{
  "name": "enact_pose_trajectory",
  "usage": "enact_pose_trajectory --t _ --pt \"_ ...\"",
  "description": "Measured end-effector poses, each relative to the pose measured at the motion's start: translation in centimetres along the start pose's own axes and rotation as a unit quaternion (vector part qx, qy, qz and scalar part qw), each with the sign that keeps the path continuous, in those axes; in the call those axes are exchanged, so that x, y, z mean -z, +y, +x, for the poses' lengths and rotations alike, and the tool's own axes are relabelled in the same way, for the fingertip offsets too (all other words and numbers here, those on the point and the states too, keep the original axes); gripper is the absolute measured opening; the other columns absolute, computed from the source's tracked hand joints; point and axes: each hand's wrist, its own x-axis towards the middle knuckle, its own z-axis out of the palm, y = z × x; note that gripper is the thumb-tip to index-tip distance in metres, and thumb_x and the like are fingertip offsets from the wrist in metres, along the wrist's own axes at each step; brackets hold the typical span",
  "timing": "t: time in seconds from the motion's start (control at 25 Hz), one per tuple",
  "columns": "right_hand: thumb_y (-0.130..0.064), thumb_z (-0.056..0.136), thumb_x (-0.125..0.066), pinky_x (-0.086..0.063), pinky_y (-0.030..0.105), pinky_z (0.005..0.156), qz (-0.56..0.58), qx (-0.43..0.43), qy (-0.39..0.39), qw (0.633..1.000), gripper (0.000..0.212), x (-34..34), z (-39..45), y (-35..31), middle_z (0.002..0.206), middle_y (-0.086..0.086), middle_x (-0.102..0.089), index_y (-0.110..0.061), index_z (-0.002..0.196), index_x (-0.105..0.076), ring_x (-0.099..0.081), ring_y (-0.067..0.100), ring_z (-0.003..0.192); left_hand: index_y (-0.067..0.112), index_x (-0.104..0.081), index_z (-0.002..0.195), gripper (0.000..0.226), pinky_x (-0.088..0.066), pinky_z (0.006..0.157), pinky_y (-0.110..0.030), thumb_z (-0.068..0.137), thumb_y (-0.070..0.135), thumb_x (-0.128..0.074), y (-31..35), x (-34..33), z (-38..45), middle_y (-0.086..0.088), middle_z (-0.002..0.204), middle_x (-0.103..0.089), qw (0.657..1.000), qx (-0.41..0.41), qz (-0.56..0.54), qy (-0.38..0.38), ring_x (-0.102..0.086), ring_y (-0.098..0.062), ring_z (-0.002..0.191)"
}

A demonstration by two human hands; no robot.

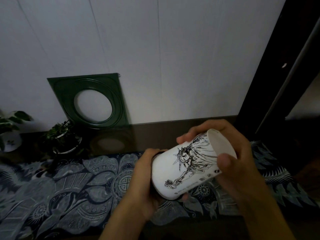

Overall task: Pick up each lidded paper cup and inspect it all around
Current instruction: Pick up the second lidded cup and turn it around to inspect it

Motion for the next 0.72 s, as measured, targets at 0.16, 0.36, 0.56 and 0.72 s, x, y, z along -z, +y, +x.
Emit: enact_pose_trajectory --t 0.16,0.36,0.56,0.72 --pt "-0.046 0.062 -0.085 -0.058 0.048 0.079 0.064 0.021 0.097 0.993 0.055 -1.0 -0.5 1.6 0.096 0.011 -0.072 -0.014 0.101 -0.065 -0.070 0.036 0.100 0.019 -0.078 0.064 0.043 -0.052 0.053 -0.034 0.091 0.035 -0.048 -0.4 -0.6 0.4 -0.010 0.070 -0.076 0.992 -0.081 -0.007 0.091 -0.068 -0.028 0.053" --pt "-0.041 0.072 -0.079 -0.056 0.052 0.085 0.163 -0.045 0.278 0.946 0.048 -0.6 -1.9 4.1 0.104 0.013 -0.072 -0.014 0.110 -0.065 -0.069 0.035 0.104 0.033 -0.069 0.066 0.047 -0.040 0.034 -0.023 0.100 0.021 -0.039 -1.7 -1.5 1.5 0.006 0.061 -0.070 0.951 -0.226 0.103 0.184 -0.064 -0.010 0.048" --pt "-0.027 0.097 -0.051 -0.053 0.018 0.090 -0.318 -0.071 0.260 0.909 0.034 0.8 -3.8 5.6 0.147 -0.006 -0.040 -0.042 0.127 -0.054 -0.051 -0.007 0.117 0.018 -0.067 0.103 0.023 -0.051 0.051 -0.032 0.096 0.031 -0.049 -3.6 0.1 2.3 -0.013 0.102 -0.072 0.972 -0.168 0.073 0.148 -0.070 -0.032 0.089" --pt "-0.055 0.094 -0.040 -0.024 0.027 0.117 -0.461 -0.111 0.084 0.876 0.048 1.3 -6.5 8.3 0.162 -0.018 -0.001 -0.051 0.140 -0.030 0.002 0.001 0.149 0.017 -0.067 0.104 0.023 -0.059 0.073 -0.047 0.097 0.036 -0.056 -5.5 0.1 2.3 -0.009 0.108 -0.069 0.975 -0.131 0.104 0.149 -0.067 -0.029 0.101"
